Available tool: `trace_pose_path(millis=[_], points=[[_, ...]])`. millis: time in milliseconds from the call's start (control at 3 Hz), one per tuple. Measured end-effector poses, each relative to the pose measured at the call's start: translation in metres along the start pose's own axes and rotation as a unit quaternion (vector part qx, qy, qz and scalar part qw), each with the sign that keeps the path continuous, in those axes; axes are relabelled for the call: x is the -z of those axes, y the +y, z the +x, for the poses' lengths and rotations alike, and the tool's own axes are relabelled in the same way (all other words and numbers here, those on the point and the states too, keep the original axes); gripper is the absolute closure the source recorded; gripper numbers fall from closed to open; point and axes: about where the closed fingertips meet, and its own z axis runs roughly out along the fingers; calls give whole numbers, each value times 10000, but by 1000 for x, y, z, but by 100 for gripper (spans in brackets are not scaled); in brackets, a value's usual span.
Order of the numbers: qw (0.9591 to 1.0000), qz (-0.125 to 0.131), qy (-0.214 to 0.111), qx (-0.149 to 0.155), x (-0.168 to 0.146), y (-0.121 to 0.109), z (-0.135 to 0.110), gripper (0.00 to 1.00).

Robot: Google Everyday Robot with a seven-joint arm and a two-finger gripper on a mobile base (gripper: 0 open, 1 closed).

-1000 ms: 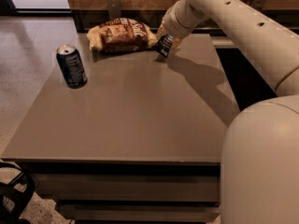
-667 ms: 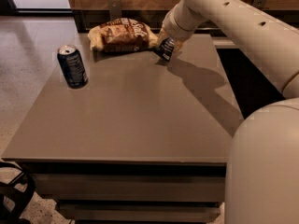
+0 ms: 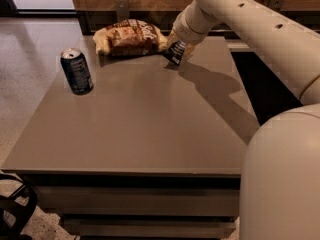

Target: Move rxbar blueberry near brown chip bag

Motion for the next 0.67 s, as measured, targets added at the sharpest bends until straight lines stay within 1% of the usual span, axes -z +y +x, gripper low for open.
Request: trace_pose_path(millis=[333, 667], points=[[10000, 9, 29, 9, -4, 0, 2, 20], [10000, 16, 53, 17, -7, 0, 4, 0]])
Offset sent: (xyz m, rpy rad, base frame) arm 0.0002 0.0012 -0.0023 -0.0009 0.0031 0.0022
